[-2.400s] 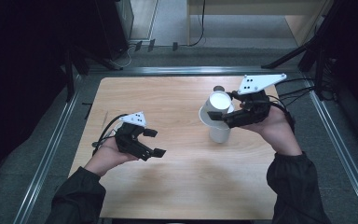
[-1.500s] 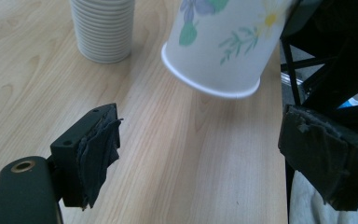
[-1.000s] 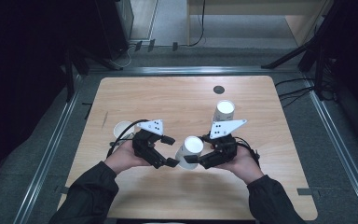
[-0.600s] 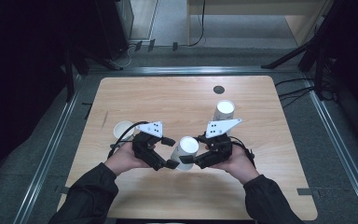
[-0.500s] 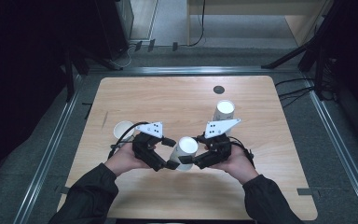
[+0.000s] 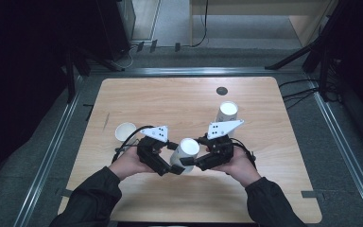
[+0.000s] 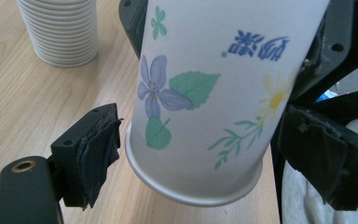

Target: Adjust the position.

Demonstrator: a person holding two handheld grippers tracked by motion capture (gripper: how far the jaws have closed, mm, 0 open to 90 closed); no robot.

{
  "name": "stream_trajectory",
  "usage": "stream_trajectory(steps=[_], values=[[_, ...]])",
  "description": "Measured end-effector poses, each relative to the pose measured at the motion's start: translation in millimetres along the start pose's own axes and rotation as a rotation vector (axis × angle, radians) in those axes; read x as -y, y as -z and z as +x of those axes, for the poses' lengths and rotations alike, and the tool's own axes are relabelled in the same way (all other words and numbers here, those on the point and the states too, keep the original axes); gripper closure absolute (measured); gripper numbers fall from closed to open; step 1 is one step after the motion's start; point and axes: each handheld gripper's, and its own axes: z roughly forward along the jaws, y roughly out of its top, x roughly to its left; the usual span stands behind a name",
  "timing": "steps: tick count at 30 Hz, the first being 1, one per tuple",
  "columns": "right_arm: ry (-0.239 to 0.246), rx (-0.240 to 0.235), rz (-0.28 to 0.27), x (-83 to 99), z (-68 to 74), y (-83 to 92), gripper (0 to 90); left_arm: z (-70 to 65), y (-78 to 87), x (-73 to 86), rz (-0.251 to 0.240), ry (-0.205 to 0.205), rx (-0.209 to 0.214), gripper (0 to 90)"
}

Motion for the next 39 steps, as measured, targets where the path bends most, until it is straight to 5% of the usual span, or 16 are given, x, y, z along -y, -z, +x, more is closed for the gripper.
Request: stream_trajectory(steps=[14,39], values=[[-0.014,-0.031,-0.029,-2.1,0.7,-2.0,32.7,-1.3,-3.7,1.4,-0.006,-0.004,0.003,18.8],[-0.026,-0.021,0.004,-3.0,-0.4,-4.0,31.9,0.0,-2.7,3.9,0.003,0.012,0.006,23.5]])
